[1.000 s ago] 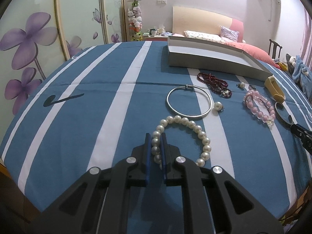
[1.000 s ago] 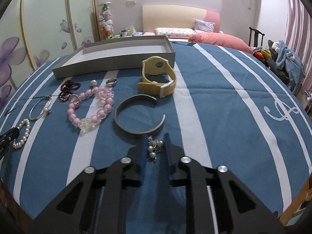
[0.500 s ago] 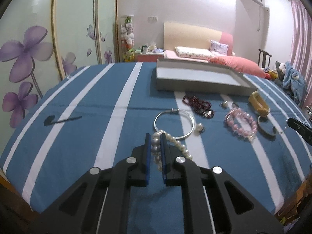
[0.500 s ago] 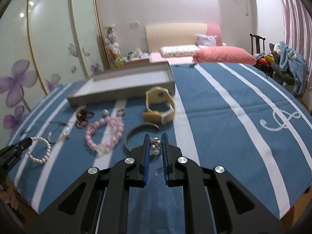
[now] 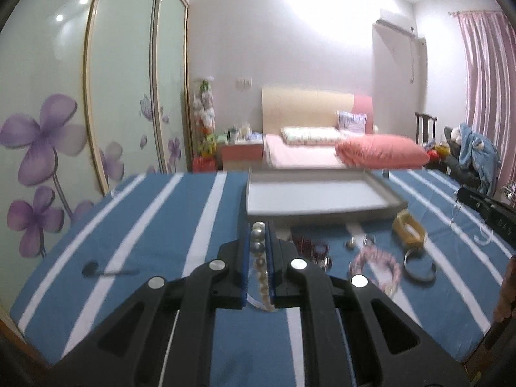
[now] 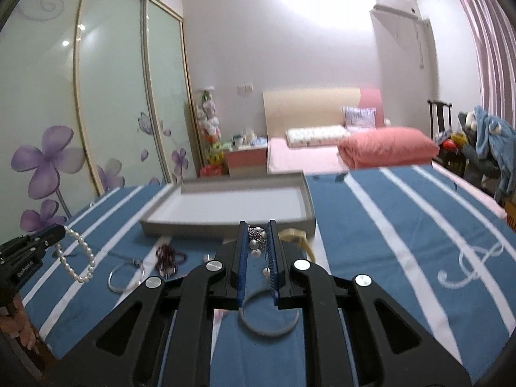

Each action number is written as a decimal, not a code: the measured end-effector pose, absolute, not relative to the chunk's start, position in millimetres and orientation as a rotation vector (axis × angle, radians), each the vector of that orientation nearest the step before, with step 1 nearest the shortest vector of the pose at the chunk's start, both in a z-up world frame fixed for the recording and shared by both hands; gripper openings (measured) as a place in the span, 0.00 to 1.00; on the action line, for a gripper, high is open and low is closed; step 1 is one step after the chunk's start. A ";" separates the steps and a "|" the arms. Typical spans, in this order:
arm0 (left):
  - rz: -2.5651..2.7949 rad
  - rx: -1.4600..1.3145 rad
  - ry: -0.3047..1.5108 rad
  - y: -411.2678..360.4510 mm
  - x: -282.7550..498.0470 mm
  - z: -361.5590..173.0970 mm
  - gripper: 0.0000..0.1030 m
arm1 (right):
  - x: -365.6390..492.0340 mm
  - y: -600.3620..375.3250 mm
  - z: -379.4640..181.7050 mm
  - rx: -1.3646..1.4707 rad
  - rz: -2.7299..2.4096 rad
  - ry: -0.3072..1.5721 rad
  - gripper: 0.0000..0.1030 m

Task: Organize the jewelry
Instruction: 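Lower the pearl bracelet into the gray tray with the left tool while the right tool releases the earrings there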

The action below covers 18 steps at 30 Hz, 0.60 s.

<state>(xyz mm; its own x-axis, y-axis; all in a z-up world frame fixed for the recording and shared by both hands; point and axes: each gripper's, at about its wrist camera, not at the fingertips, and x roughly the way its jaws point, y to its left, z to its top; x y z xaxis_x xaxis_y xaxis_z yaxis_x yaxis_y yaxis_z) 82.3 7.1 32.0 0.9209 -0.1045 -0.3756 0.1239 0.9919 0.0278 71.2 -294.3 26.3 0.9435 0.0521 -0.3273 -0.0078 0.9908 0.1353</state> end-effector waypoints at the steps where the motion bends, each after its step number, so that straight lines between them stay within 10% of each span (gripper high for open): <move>1: -0.116 0.053 0.368 5.8 83.8 35.3 0.10 | 72.8 -294.8 28.6 0.132 0.032 0.324 0.12; 18: -0.158 0.023 0.239 -27.3 159.1 78.6 0.10 | 132.8 -298.2 52.0 0.109 0.048 0.188 0.12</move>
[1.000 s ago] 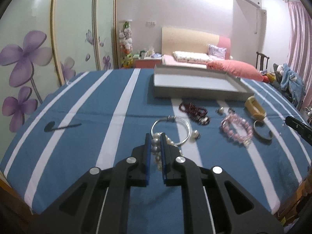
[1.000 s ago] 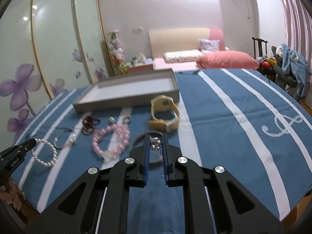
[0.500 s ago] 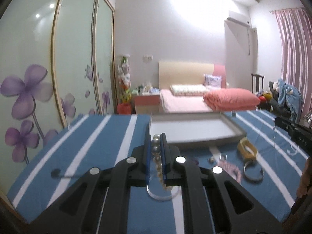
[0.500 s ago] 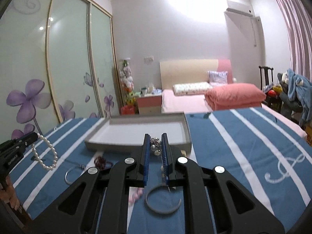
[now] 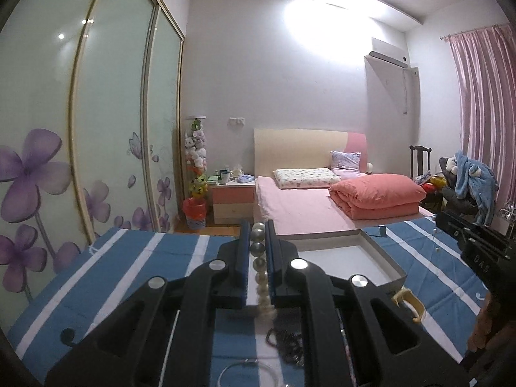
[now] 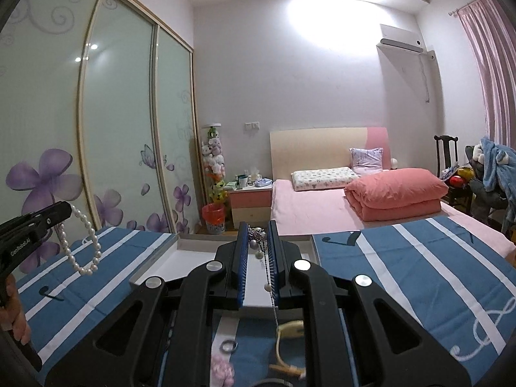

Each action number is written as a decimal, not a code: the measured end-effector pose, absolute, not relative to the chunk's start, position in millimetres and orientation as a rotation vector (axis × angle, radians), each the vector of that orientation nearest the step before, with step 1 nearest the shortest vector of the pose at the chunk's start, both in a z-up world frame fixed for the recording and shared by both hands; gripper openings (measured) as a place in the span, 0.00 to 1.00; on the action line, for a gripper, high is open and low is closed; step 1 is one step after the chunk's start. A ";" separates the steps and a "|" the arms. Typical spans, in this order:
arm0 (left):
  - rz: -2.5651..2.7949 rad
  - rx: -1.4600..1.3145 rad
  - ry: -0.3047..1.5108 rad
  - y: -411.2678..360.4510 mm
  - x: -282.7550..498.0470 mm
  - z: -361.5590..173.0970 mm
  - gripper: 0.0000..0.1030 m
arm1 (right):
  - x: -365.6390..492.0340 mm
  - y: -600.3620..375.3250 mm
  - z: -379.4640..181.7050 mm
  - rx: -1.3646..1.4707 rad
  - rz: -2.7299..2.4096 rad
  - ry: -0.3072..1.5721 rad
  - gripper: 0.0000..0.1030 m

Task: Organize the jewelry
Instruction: 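Lower the pearl bracelet into the gray tray with the left tool while the right tool releases the earrings there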

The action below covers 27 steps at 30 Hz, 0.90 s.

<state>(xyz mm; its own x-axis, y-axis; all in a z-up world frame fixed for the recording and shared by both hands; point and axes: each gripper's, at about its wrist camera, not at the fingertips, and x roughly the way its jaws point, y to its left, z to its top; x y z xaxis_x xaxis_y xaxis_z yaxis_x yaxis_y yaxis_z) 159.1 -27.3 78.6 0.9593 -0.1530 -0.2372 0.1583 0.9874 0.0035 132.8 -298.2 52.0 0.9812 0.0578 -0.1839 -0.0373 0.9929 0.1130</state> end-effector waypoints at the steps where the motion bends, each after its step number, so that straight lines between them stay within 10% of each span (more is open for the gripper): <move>1: -0.160 0.020 0.243 -29.5 165.0 78.0 0.10 | 137.6 -298.7 51.7 0.108 0.048 0.188 0.12; 27: -0.196 0.009 0.396 -65.2 292.2 12.2 0.10 | 243.8 -297.7 0.9 0.183 0.059 0.445 0.12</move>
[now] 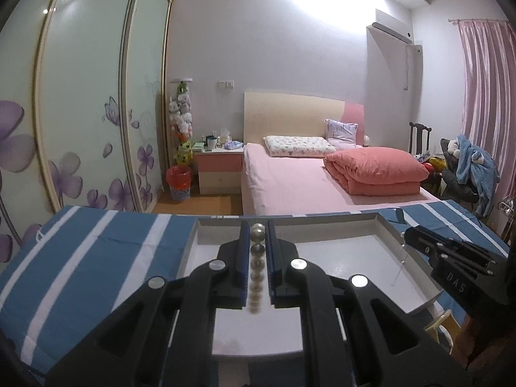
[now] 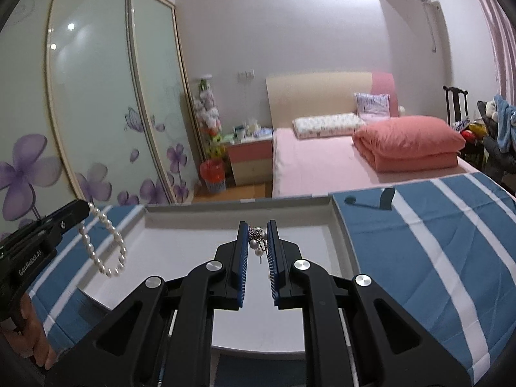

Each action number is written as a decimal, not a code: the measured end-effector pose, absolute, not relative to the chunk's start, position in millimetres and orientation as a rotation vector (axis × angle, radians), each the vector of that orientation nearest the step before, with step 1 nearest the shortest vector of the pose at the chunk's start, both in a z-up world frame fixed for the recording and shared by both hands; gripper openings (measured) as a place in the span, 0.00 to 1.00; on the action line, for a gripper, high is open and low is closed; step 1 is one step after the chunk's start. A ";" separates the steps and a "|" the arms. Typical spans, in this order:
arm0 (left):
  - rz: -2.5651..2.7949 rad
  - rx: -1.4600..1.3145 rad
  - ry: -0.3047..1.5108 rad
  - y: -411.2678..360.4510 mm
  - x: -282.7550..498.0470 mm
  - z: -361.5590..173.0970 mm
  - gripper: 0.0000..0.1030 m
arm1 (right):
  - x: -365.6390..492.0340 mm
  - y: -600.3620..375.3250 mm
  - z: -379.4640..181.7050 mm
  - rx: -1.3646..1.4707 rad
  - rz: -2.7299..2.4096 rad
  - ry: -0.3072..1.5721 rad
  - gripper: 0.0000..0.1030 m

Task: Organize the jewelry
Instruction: 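Lower the pearl bracelet into the gray tray with the left tool while the right tool releases the earrings there, then withdraw both open tools from the gray tray back over the jewelry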

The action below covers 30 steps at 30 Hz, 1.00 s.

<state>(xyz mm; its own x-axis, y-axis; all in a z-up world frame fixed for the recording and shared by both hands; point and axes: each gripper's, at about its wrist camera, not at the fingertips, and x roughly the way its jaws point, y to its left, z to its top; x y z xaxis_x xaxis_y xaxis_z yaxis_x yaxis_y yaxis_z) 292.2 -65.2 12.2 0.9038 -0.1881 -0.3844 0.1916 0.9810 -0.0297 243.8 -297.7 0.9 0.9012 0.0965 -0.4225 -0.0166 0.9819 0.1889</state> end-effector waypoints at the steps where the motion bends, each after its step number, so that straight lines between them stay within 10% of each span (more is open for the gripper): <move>1: -0.197 0.008 0.401 -65.6 294.4 9.9 0.10 | 244.2 -297.4 0.0 0.185 0.060 0.450 0.12; 10: -0.220 -0.009 0.466 -66.6 309.2 -7.2 0.11 | 256.7 -293.4 -2.4 0.202 0.084 0.498 0.14; 14: -0.228 -0.015 0.461 -66.7 308.4 -6.8 0.18 | 256.0 -296.0 0.1 0.215 0.085 0.485 0.33; 30: -0.203 -0.025 0.438 -18.0 250.4 28.6 0.35 | 197.3 -309.3 35.1 0.220 0.091 0.383 0.33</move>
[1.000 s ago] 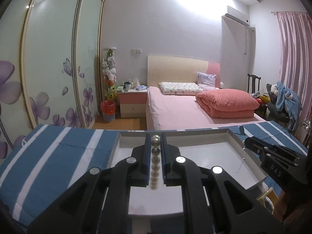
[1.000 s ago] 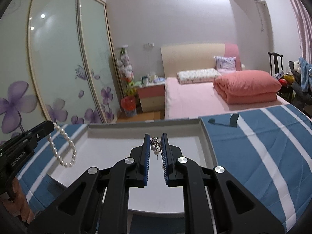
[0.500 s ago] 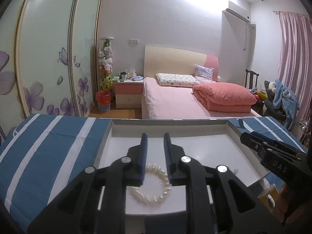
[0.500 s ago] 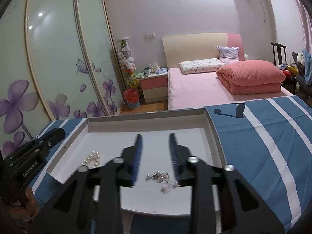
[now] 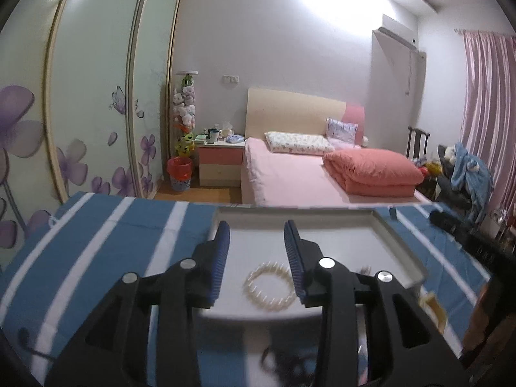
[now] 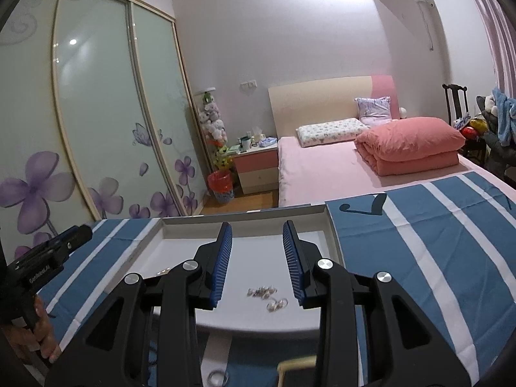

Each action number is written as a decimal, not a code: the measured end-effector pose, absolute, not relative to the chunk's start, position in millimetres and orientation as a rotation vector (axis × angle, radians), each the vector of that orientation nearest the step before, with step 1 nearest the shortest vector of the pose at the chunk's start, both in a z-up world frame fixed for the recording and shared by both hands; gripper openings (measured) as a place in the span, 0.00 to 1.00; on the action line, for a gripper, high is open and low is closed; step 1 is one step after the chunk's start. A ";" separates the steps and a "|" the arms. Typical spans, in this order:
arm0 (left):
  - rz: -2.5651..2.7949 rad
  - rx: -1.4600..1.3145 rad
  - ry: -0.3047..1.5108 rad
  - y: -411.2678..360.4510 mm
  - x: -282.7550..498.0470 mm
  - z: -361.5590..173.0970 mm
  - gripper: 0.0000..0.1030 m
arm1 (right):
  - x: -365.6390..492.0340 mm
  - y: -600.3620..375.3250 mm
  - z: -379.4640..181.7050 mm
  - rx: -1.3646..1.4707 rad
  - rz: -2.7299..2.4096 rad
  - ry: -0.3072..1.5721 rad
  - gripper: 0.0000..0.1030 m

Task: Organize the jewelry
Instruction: 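Withdraw both open tools from the gray tray back over the jewelry, then grasp the silver wire bangle with the left tool while the right tool grasps the gray cuff bangle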

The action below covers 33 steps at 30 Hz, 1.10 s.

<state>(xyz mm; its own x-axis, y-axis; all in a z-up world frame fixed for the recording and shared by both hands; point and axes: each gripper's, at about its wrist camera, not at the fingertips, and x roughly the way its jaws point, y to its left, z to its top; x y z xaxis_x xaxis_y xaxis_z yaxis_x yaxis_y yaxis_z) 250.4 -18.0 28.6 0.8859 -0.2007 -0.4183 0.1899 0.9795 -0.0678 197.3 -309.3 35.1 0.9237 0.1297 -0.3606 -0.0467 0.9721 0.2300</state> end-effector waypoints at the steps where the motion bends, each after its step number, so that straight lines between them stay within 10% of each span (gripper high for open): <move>1: -0.206 -0.020 0.451 -13.4 244.4 27.3 0.35 | 191.6 -309.3 35.5 0.215 0.094 0.385 0.33; 11: -0.256 0.030 0.765 23.8 203.0 -33.3 0.35 | 141.8 -313.6 16.3 0.208 0.085 0.460 0.33; 16: -0.257 0.044 0.798 22.4 191.4 -48.3 0.59 | 134.9 -309.7 6.1 0.198 0.078 0.500 0.33; 33: -0.227 0.116 0.917 -5.6 200.6 -70.7 0.72 | 118.9 -315.3 -9.2 0.197 0.065 0.524 0.33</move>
<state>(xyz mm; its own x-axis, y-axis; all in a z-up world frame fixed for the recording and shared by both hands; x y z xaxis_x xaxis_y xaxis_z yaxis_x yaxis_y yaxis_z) 200.6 -5.6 -70.7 0.5865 -0.1453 -0.7968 0.2438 0.9698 0.0025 118.9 -315.3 -9.2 0.8645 0.1122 -0.4900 -0.0116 0.9790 0.2036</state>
